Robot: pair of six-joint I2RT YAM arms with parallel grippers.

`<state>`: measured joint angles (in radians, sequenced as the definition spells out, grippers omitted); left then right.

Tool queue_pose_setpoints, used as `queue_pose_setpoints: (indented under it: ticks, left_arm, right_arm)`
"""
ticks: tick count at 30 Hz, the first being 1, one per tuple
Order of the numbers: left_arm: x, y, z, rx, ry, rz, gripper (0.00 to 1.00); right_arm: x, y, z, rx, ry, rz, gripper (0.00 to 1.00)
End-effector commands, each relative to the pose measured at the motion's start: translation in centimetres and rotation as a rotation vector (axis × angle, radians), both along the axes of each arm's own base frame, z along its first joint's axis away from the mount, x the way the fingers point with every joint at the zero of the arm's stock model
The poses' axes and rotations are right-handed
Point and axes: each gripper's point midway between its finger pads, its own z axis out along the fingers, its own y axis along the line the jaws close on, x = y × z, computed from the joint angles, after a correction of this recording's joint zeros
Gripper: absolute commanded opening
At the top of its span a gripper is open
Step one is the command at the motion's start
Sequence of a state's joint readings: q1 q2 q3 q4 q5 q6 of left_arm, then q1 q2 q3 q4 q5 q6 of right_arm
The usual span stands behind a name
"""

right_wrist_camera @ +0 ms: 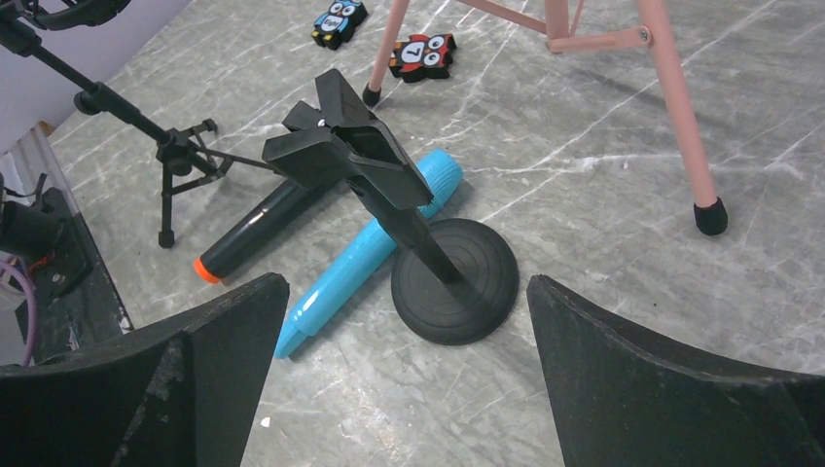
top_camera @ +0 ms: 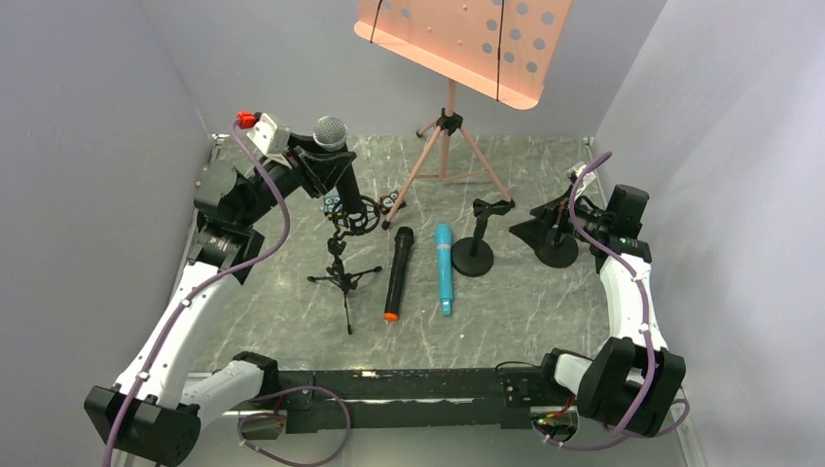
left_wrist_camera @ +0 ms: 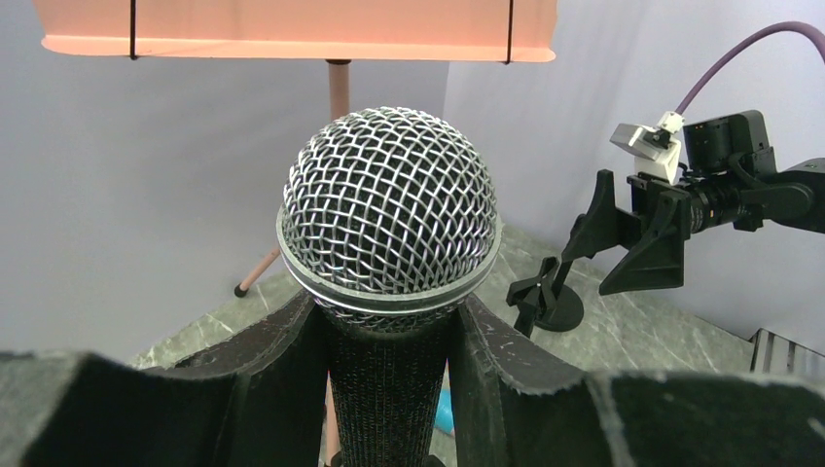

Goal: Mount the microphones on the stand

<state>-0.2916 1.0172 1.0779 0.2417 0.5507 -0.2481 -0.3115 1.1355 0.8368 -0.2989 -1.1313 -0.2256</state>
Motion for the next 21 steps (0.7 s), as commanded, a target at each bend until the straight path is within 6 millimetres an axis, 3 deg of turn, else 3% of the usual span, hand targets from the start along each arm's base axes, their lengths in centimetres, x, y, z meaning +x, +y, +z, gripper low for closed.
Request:
queue_pose_setpoints:
  ticks: [1, 21]
  left_arm:
    - [0.0, 0.0, 0.9, -0.005, -0.056, 0.007, 0.0]
    - [0.2, -0.4, -1.1, 0.041, 0.015, -0.015, 0.0]
  right_arm:
    - [0.5, 0.0, 1.3, -0.028, -0.07, 0.016, 1.0]
    - [0.6, -0.1, 1.3, -0.031, -0.069, 0.015, 1.0]
